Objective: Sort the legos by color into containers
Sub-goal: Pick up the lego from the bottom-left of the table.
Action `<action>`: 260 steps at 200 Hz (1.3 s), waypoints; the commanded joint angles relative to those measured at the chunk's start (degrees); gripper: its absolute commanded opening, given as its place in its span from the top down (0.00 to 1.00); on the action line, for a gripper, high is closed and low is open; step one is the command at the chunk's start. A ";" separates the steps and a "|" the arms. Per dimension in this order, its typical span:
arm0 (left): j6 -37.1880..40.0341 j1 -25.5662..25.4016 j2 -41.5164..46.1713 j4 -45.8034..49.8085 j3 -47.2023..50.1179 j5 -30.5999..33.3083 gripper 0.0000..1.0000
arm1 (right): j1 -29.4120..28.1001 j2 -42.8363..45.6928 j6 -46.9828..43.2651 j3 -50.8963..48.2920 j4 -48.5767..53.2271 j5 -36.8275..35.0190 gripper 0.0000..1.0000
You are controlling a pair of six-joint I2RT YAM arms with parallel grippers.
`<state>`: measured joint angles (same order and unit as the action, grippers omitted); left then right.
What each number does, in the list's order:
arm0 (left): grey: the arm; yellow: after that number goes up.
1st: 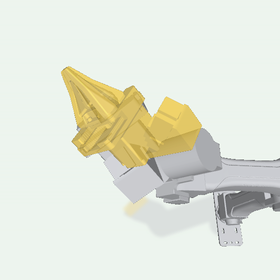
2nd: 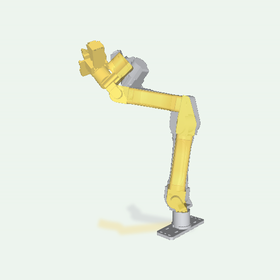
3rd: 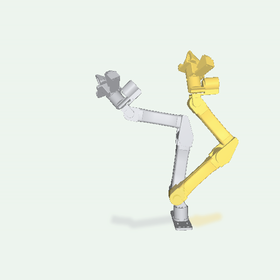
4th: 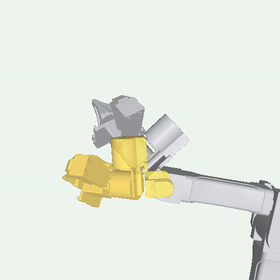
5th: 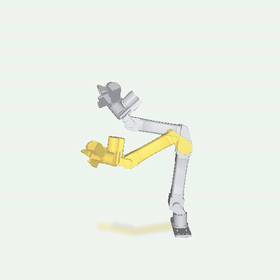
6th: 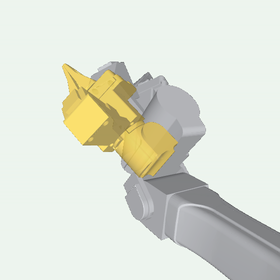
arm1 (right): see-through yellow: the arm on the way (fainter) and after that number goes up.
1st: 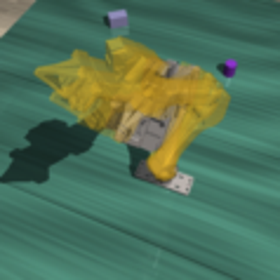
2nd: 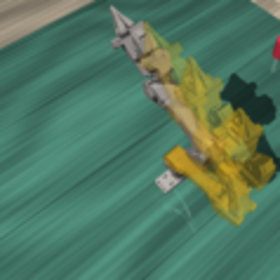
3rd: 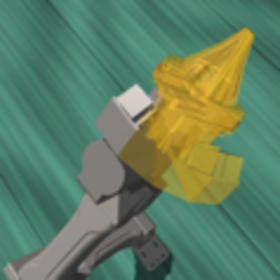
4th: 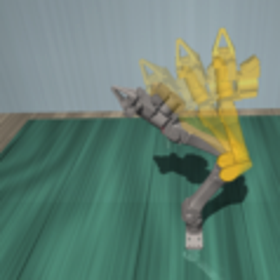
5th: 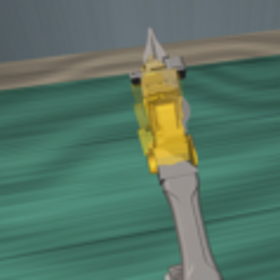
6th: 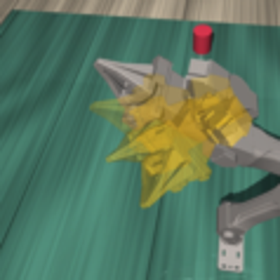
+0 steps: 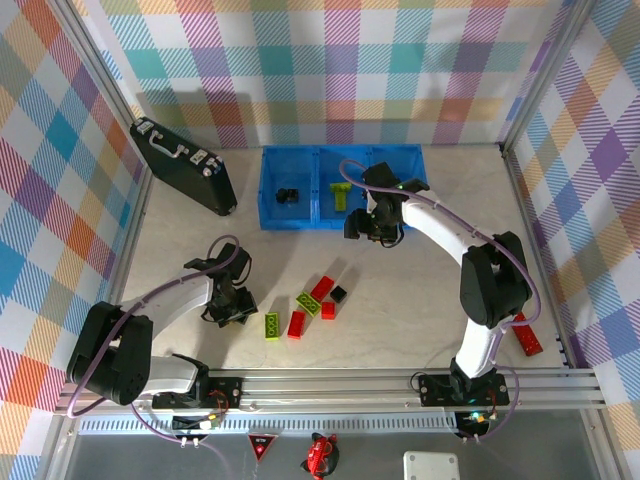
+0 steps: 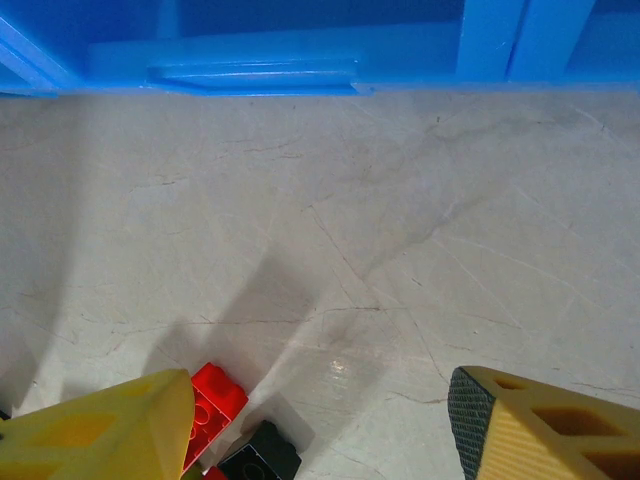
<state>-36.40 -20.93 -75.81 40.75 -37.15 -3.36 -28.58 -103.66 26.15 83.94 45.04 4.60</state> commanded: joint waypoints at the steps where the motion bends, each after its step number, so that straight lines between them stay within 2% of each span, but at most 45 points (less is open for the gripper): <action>1: 0.05 -0.52 -0.40 2.53 -0.82 0.89 0.53 | -0.46 1.81 -0.31 -0.84 0.33 0.50 0.31; 75: 0.78 -0.65 0.99 5.45 -3.89 1.45 0.55 | -0.49 2.83 -0.29 -1.43 0.49 -0.09 0.31; 125: 2.84 -0.69 -0.52 7.71 -10.17 1.69 0.55 | -0.51 5.01 0.01 -3.12 1.00 -1.72 0.31; 260: 12.82 -1.40 -26.41 11.16 -39.67 -1.33 0.55 | -0.51 18.64 3.21 -13.98 5.20 -7.86 0.31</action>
<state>-26.50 -21.80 -99.31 48.58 -72.16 -3.70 -28.58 -88.62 27.75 72.01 47.64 -0.69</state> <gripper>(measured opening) 0.453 0.688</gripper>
